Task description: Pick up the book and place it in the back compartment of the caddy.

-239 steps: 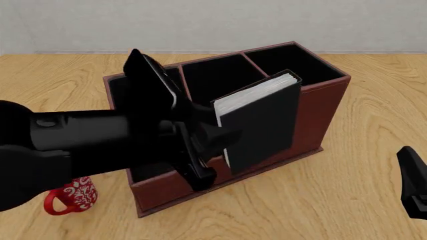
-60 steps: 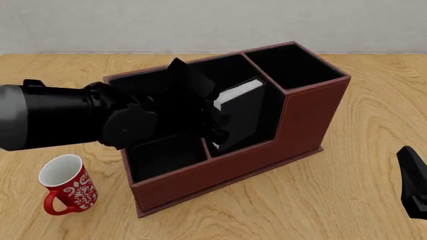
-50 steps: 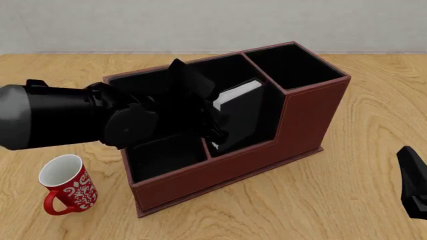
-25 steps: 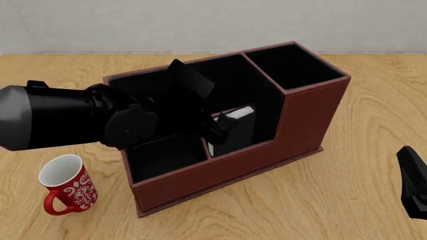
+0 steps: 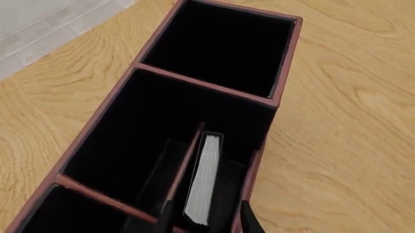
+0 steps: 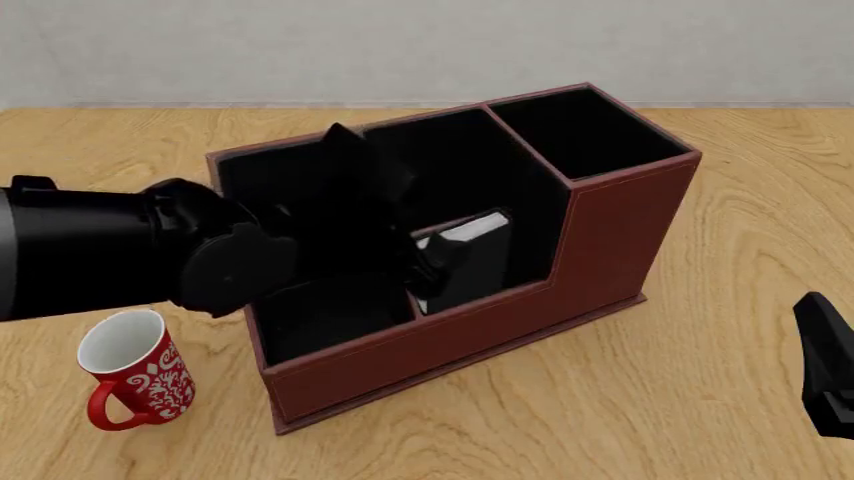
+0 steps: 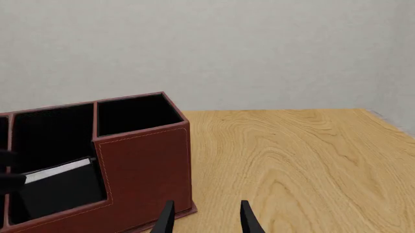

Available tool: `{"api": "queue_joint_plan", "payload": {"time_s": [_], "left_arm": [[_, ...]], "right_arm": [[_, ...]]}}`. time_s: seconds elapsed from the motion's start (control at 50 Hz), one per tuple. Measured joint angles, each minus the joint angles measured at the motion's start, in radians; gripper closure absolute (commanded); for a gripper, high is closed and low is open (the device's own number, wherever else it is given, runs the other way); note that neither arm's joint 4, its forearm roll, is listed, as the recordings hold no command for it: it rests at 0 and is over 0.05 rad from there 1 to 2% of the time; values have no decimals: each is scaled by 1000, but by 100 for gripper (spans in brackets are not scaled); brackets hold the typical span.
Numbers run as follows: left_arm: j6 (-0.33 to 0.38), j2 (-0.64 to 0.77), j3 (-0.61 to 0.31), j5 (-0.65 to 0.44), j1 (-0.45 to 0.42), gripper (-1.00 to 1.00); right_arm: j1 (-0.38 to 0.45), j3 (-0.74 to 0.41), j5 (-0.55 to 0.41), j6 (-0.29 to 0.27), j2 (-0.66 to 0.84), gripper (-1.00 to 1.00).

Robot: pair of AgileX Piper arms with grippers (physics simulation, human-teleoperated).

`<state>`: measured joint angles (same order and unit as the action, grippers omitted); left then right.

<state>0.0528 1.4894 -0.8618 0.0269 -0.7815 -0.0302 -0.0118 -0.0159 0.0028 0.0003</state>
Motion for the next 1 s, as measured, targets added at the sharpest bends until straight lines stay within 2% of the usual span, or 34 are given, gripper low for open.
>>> {"api": "queue_joint_plan", "payload": {"time_s": [1.0], "left_arm": [[-73,-340,272,4,-75,-100]], "right_arm": [[0,0,0,0,0,-100]]}}
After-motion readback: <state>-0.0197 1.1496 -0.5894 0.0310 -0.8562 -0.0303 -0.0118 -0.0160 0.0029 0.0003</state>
